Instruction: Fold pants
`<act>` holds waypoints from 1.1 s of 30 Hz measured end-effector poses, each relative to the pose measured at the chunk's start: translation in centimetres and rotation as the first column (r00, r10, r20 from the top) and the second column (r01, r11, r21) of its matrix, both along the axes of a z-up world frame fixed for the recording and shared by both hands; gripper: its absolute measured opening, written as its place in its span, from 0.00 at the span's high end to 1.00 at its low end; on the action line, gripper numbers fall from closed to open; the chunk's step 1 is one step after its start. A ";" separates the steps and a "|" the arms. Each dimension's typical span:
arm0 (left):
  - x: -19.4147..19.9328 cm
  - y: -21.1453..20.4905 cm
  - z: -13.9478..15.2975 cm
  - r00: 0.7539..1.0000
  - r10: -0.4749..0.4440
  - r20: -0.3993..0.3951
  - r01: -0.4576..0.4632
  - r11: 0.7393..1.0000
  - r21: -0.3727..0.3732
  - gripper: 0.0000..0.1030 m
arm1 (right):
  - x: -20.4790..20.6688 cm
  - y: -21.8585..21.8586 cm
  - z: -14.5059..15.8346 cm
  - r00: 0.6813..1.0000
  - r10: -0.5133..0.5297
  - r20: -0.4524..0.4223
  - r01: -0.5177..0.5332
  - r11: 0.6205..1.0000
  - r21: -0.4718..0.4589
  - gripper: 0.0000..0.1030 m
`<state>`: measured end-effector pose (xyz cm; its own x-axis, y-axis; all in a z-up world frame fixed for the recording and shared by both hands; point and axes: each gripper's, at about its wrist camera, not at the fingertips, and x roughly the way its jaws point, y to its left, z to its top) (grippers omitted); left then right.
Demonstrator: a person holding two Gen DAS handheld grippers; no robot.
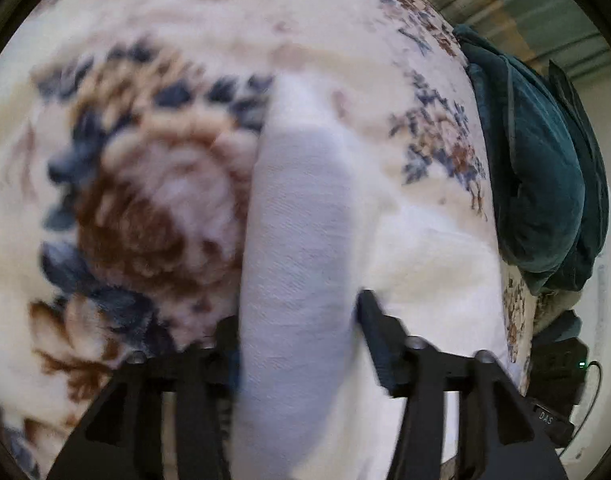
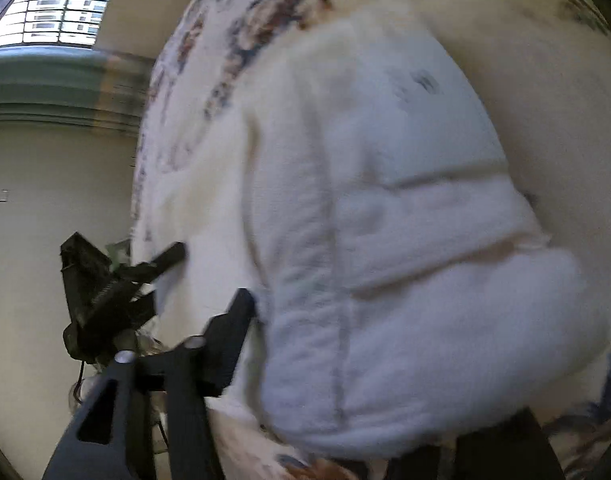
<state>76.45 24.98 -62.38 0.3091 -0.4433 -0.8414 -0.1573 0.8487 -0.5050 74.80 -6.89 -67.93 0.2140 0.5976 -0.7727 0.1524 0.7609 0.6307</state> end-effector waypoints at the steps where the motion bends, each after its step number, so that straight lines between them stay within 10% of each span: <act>1: -0.7 0.1 0.0 1.000 -0.002 0.020 0.002 1.000 -0.001 0.47 | -0.5 -0.5 0.2 1.000 0.000 -0.006 0.000 1.000 -0.028 0.39; 9: -5.8 -0.4 1.2 0.999 0.046 -0.023 -0.043 0.990 0.132 0.27 | -5.1 -4.0 3.9 1.000 0.020 -0.015 -0.024 0.955 -0.295 0.29; 12: -6.8 -1.9 3.1 0.998 0.056 -0.033 -0.047 0.969 0.242 0.18 | -5.0 -2.7 7.8 0.998 0.056 0.030 -0.038 0.903 -0.428 0.03; 17: -9.3 -4.7 7.6 0.999 0.042 0.005 -0.040 0.924 0.380 0.03 | -6.3 -1.1 14.0 0.989 0.103 0.105 -0.011 0.766 -0.643 0.00; 33: -21.0 -11.8 26.7 0.979 -0.020 0.205 -0.088 0.858 0.507 0.03 | -20.6 -3.1 36.0 0.938 0.166 0.305 0.103 0.706 -0.701 0.00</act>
<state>55.42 13.21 -35.68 0.4979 0.0457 -0.8660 -0.1348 0.9906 -0.0252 54.20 -9.98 -31.97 0.5183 -0.0751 -0.8519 0.0121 0.9967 -0.0805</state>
